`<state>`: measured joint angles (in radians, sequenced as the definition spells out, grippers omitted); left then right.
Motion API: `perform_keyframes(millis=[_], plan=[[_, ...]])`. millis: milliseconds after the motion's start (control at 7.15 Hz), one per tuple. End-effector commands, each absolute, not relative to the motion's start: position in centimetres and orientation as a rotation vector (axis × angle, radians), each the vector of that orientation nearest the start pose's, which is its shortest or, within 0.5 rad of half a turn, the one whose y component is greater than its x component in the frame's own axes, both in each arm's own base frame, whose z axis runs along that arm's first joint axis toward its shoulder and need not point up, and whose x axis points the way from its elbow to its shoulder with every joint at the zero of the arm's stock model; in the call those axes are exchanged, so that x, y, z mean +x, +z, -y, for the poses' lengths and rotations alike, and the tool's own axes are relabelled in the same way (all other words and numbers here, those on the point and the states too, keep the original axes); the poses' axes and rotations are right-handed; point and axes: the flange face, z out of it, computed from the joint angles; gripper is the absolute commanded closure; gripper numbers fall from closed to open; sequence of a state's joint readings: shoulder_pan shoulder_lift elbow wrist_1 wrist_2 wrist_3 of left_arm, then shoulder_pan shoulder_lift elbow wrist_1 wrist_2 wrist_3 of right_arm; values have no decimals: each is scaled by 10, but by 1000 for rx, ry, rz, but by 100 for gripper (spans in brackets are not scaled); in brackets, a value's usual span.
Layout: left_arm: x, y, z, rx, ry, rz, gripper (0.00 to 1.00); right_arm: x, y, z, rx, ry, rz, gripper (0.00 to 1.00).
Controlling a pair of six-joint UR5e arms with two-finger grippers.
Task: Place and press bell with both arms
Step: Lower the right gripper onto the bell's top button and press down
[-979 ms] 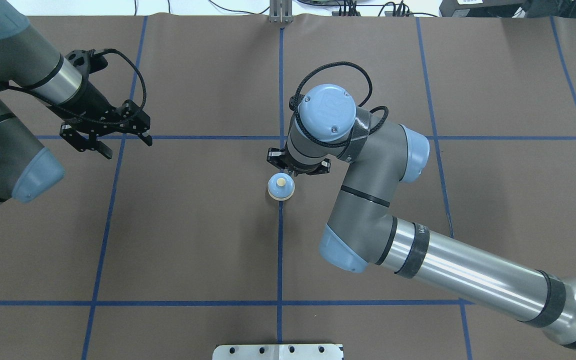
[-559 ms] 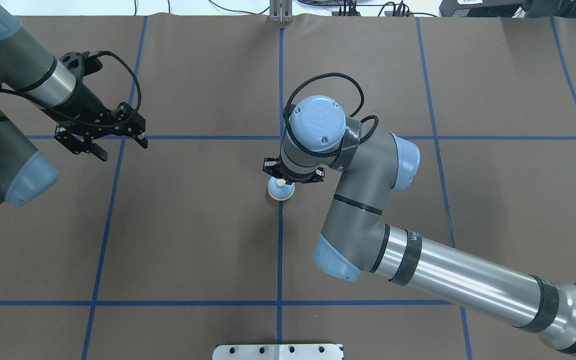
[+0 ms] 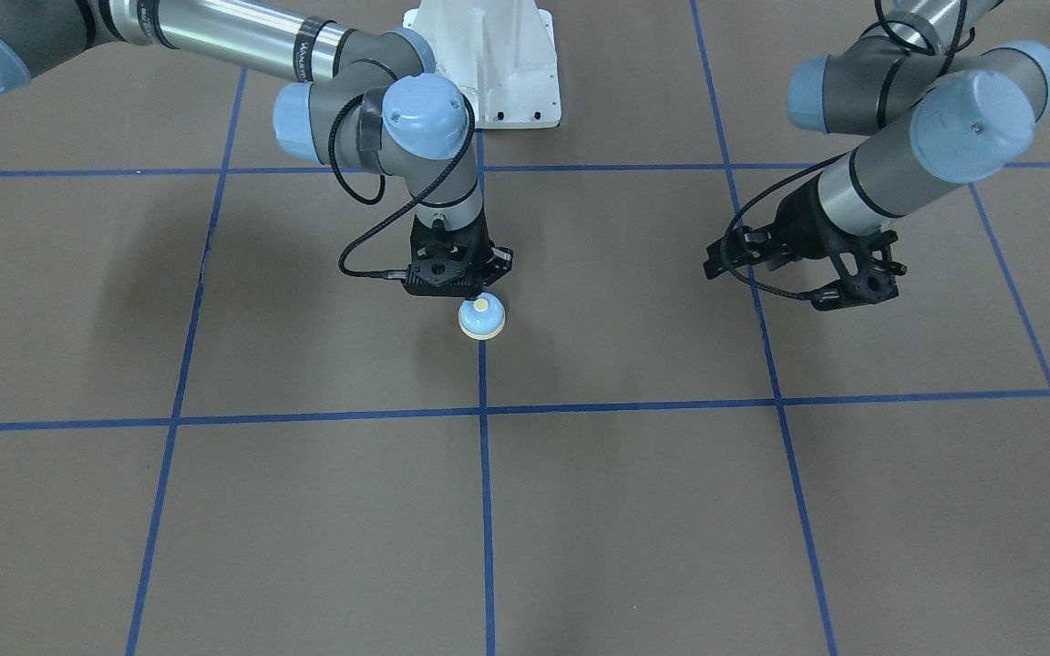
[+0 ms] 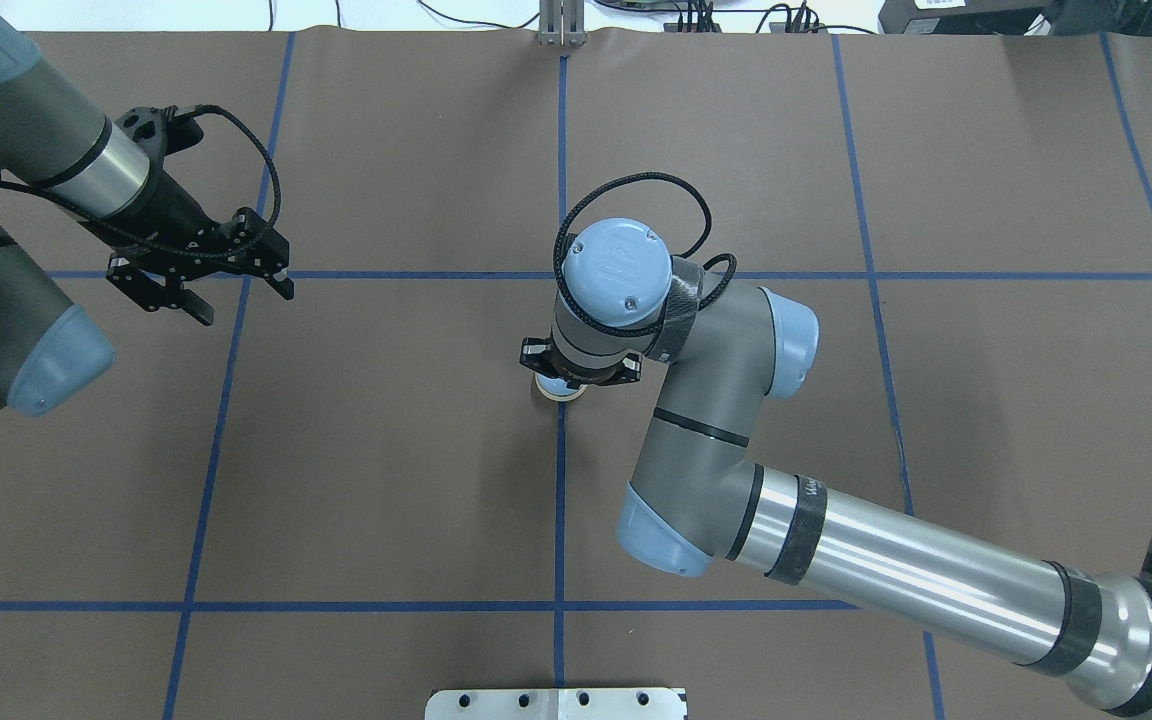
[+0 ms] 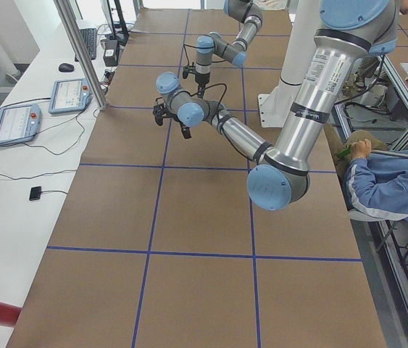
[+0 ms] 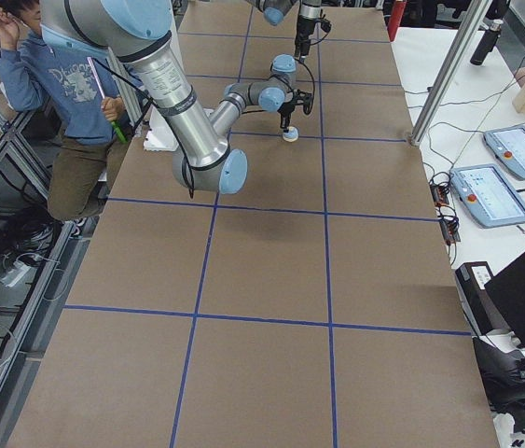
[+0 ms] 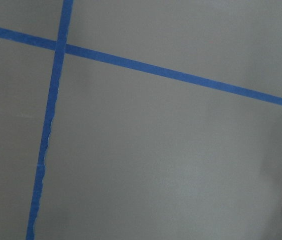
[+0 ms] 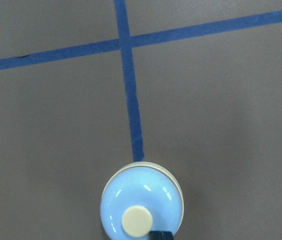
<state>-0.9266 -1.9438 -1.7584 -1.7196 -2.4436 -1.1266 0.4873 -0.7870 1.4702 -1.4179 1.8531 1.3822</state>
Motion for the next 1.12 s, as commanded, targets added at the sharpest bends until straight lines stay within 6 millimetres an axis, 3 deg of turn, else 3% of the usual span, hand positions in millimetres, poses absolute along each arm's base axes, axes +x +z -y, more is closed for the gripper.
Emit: perform_keyframes(millis=[0, 420, 979], plan=[[317, 332, 517, -225, -126, -1039, 5, -606, 202, 441, 29, 154, 879, 100], [317, 331, 516, -222, -126, -1039, 5, -597, 204, 436, 26, 151, 888, 100], [318, 331, 516, -222, -128, -1039, 5, -604, 205, 443, 46, 166, 871, 100]])
